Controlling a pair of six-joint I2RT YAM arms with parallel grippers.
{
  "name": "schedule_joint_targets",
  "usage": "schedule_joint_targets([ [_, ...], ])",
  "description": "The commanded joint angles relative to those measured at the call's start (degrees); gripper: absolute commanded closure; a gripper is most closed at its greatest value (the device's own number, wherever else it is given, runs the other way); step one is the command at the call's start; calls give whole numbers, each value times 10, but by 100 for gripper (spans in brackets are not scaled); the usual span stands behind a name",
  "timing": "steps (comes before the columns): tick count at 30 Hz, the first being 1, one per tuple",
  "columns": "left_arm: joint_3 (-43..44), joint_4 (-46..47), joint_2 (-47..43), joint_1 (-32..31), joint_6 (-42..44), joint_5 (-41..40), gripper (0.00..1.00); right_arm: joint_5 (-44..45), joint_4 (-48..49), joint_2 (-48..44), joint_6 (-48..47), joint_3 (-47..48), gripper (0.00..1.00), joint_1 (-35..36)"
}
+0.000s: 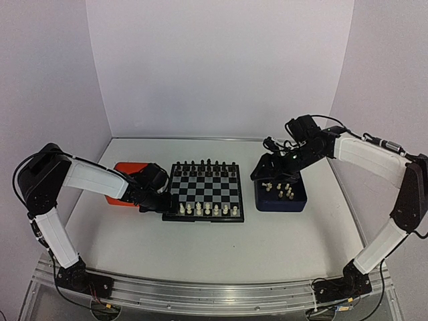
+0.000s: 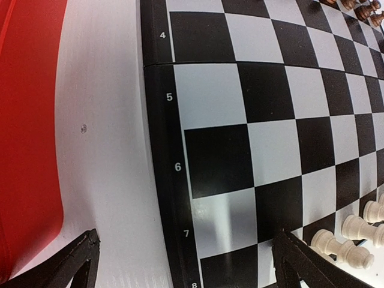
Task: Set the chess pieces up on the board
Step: Adjust the chess piece on the chessboard.
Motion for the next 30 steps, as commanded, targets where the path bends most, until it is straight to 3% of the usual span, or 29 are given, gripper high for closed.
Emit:
schedule_joint_targets([
  [1,22,-11,-11,2,-2,-32,0,-2,4,-28,6,-8,2,-2],
  [7,16,-14,-75,1,-13,-26,0,-2,3,-27,6,-8,2,-2],
  [12,21,-27,-134,1,-17,29,0,-3,4,-26,2,-6,2,-2],
  [17,73,-98,-112,-6,-30,61,3,-1,4,-23,-5,-5,2,-3],
  [20,107,-139,-77,-14,-40,59,10,0,3,-22,-8,-6,2,-2],
  [24,144,-173,-39,-18,-42,58,28,1,2,-22,-12,-5,2,-3],
  [30,181,-218,0,-28,-63,38,35,7,2,-26,-16,-15,2,-9],
])
